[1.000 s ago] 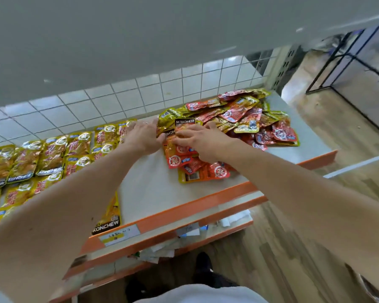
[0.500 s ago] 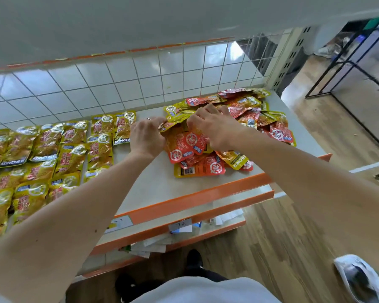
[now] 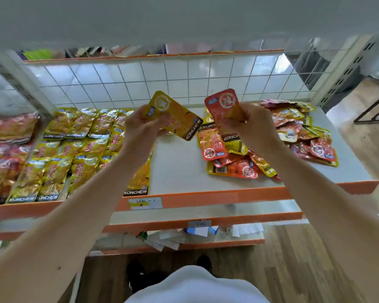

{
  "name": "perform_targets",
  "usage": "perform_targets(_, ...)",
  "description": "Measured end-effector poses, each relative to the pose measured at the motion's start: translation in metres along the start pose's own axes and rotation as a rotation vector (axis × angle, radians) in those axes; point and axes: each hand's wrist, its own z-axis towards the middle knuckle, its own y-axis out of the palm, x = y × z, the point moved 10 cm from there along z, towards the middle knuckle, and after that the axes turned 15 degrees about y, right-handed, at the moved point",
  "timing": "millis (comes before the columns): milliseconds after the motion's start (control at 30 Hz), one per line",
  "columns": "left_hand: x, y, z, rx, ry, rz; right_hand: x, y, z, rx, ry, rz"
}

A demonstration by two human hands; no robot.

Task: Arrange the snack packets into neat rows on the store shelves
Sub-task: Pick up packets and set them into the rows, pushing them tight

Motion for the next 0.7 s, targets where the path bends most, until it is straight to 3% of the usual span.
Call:
perform_targets(167,-0.003,-0.033,-0.012,0.025,-0.072,0.083,0.005,0.047,-0.008,-0.160,0.175,0.310)
perform_targets(300,-0.009,-0.045,-0.019,-0.009,-0.128,0.167,0.013,0.074,-0.017,-0.232,0.304,0.416)
perform_targets(433,-0.020,-0.061,-0.022,0.019,-0.134,0.393,0.022,0.093,-0.025,-0.294,0.417,0.406)
perform_targets(700,-0.038,-0.059,-0.027,0.036,-0.129,0.498,0.022,0.101,-0.028,-0.307,0.439,0.440)
